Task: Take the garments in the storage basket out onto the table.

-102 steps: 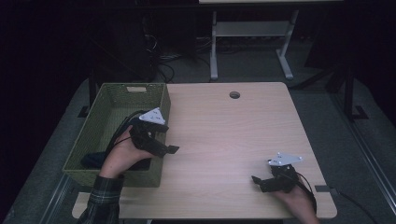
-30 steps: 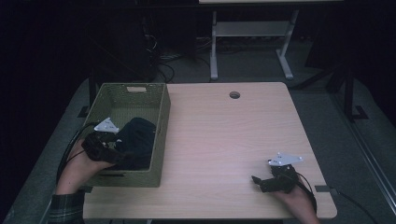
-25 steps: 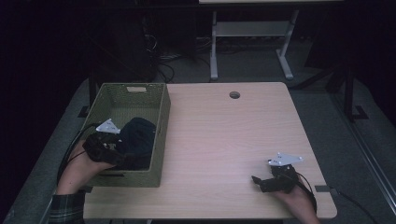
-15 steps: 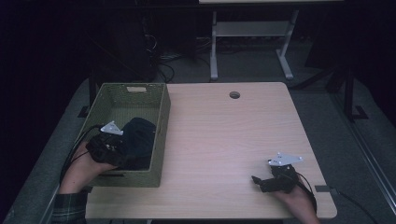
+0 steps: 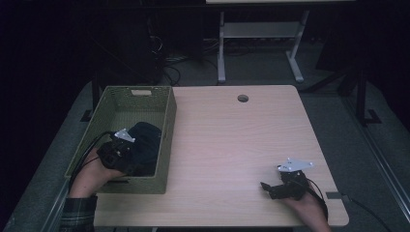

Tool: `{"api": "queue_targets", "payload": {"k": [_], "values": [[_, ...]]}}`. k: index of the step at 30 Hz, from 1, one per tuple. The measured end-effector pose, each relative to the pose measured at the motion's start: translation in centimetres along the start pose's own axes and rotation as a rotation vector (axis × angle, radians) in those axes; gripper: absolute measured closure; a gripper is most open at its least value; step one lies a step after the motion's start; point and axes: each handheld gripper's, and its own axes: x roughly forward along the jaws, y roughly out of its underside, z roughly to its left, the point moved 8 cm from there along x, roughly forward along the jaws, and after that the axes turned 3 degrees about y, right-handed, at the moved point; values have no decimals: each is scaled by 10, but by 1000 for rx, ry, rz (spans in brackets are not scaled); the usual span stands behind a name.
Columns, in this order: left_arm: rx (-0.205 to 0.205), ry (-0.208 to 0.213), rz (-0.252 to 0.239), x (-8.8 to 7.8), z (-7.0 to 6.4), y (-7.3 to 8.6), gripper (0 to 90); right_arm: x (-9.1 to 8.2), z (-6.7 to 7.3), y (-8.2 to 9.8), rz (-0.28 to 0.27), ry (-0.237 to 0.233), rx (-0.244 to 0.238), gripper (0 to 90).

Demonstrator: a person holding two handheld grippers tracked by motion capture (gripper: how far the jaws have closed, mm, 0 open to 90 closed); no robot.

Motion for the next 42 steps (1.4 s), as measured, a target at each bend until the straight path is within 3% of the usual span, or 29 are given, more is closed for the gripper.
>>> {"api": "queue_targets", "payload": {"k": [7,11,13,16,25,26,42], "values": [[-7,31,19,1,-1,1,308,0,0,0,0,0,0,81],[-14,53,35,1,-2,2,551,0,0,0,0,0,0,81],[-13,51,41,1,-1,2,587,0,0,0,0,0,0,81],[-27,47,41,-1,0,2,720,0,0,0,0,0,0,81],[-33,65,17,-6,3,-1,747,0,0,0,0,0,0,81],[-47,68,-8,-10,4,-3,758,0,0,0,0,0,0,81],[-47,67,-47,-43,16,-21,797,0,0,0,0,0,0,81]]}}
